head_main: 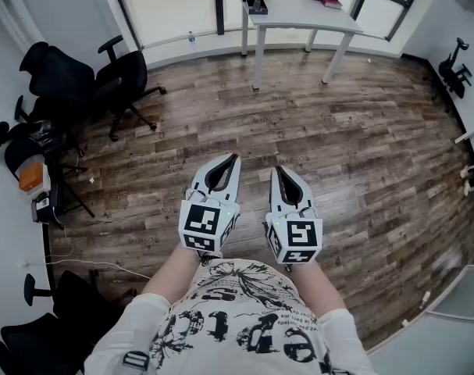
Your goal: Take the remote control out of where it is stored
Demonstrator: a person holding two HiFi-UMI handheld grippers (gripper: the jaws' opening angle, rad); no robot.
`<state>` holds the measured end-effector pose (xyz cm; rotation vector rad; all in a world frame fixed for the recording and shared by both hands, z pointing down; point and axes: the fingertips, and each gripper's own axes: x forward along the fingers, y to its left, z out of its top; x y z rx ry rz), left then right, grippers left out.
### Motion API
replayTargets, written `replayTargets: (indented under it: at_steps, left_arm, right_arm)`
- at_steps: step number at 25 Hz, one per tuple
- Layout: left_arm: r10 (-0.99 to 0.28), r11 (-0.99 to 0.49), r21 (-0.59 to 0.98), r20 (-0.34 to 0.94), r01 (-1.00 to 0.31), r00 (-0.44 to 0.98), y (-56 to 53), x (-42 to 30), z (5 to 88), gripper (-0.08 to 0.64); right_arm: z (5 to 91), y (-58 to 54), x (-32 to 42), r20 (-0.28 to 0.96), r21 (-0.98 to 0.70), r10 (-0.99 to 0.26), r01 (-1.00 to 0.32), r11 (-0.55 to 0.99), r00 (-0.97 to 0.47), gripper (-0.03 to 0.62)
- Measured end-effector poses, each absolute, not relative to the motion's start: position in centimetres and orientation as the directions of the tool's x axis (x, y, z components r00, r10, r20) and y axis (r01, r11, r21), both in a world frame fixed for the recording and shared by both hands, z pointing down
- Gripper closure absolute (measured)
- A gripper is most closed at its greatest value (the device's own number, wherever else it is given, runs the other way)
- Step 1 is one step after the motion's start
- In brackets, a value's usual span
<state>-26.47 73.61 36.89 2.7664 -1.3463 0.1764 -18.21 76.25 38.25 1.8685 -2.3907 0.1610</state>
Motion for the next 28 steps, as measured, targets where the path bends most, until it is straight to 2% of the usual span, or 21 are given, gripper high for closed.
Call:
replayTargets:
  at_steps: [11,24,28]
  left_arm:
    - [-0.801,-0.593,0.023,0.087,-0.805,0.593,72.5,-30.4,36.8,0.549]
    - [-0.763,-0.611,0.088,0.199,-0.787,0.615,70.0,-39.0,41.7,0.549]
    - [-0.78,-0.583,0.099,0.209,-0.806,0.59,68.3,-39.4,42.7,0.549]
  right_arm:
    - [39.8,75.4,-21.3,0.161,-0.045,-0.956,-0.969,0.242,-0.247,0.591]
    - [43.4,72.4,-27.6,0.226,0.0,-0.956,-0.981,0.194,-0.189,0.591]
    - [44.2,70.4,-28.3,0.242,0.006,-0.945,-0.974,0.227,-0.219,0.591]
